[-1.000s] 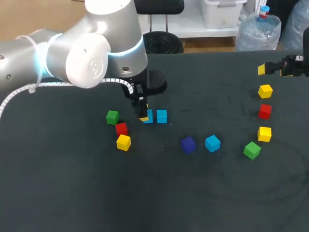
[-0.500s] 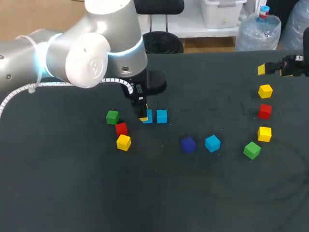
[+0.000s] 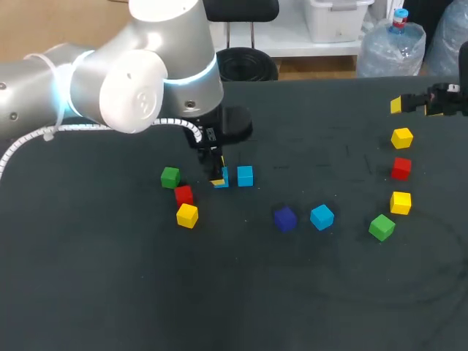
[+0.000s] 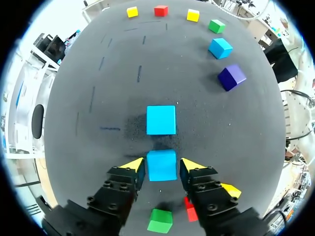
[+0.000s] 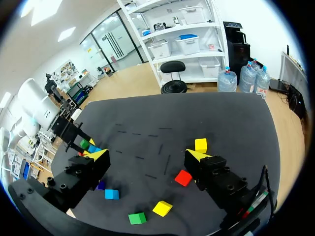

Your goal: Place the blue cubes, place green cubes on the blue cubes, place the yellow cubes on the green cubes, then place the red cubes on the yellow cubes, and place purple cube on the red cubes.

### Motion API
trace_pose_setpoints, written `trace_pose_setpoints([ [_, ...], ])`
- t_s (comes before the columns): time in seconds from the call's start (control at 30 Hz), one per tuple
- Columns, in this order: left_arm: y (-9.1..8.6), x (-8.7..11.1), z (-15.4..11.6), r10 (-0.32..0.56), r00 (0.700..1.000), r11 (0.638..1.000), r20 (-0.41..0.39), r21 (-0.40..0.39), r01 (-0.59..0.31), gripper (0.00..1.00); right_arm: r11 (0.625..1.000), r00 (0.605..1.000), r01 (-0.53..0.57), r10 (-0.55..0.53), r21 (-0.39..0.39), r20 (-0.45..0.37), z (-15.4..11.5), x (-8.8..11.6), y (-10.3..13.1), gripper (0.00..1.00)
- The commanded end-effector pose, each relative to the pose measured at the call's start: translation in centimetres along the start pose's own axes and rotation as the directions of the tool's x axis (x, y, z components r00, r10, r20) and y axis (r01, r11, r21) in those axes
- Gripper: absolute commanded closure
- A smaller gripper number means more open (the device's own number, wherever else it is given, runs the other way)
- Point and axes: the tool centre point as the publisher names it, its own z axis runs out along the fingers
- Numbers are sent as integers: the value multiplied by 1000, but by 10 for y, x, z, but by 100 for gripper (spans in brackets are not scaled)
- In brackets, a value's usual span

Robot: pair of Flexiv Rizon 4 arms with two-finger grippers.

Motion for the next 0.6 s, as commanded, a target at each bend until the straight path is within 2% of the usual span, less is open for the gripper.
trace_pose_setpoints([
  [0.03,2,-1,0,0,1000,1000,-4,5,0,55,1000,1000,-1,1,7,1,0,0,2,0],
  [0.13,3,-1,0,0,1000,1000,-4,6,0,59,1000,1000,-1,1,7,1,0,0,2,0],
  [0.17,3,0,0,0,1000,1000,-4,6,0,65,1000,1000,-1,1,7,1,0,0,2,0],
  [0.27,3,0,0,0,1000,1000,-4,7,0,71,1000,1000,-1,1,7,1,0,0,2,0],
  [0.33,3,0,1,-1,1000,1000,-2,8,1,80,1000,1000,-1,1,7,1,0,0,2,0],
  [0.43,3,0,1,-1,1000,1000,0,8,1,88,1000,1000,-1,1,7,1,0,0,2,0],
  [0.6,4,0,0,-2,1000,1000,1,8,2,90,1000,1000,-1,1,7,1,0,0,2,0],
])
